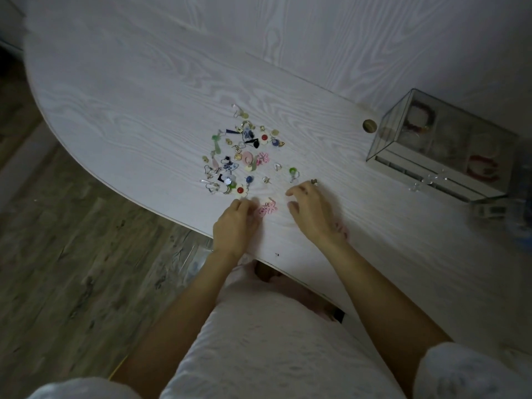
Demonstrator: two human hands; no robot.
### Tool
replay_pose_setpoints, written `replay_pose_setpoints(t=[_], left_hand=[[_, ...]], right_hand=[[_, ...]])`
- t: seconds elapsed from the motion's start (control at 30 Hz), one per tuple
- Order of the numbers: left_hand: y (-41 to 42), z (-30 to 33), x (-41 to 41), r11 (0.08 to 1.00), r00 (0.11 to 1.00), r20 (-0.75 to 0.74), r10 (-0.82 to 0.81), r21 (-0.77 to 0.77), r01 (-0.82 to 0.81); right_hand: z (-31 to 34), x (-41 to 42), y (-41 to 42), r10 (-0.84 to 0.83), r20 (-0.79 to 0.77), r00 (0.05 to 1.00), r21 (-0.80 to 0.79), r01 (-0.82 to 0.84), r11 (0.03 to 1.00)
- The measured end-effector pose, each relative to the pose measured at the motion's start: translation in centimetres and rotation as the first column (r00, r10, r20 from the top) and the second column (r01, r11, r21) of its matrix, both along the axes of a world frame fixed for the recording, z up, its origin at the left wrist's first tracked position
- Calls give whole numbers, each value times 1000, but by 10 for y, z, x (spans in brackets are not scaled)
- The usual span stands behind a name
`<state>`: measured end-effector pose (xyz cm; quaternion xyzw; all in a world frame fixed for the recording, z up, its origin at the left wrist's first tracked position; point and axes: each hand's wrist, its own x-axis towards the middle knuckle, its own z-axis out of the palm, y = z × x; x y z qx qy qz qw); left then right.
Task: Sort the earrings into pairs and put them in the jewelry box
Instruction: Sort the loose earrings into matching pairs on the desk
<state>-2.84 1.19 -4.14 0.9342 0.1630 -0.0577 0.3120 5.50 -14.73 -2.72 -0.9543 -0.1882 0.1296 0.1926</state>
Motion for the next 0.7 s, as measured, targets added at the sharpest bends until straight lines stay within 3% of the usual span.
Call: replay_pose_setpoints(t=[0.1, 0.17, 0.23, 0.4, 0.53, 0.7], left_hand=[[5, -1, 0, 1000, 1000, 11, 3, -15, -3], [5, -1, 1, 1000, 1000, 11, -12, -2, 12], [5, 0, 3, 1000, 1000, -2, -21, 16, 21], [7, 3, 7, 999, 999, -37, -26, 25, 27], [6, 5, 7, 999, 998, -57, -18, 37, 20], [18, 5, 6, 999, 997, -63, 36, 40, -33]], right_hand=[[3, -3, 9, 166, 21, 986, 90, -167, 982], [1, -6, 18, 316, 25, 948, 70, -317, 946], [-2, -5, 25, 364, 27, 931, 36, -365, 930], [-6, 10, 14, 154, 29, 988, 128, -157, 979], [-5, 28, 6, -15, 50, 999, 70, 11, 997], [15, 55, 49, 165, 147, 975, 94, -180, 979]])
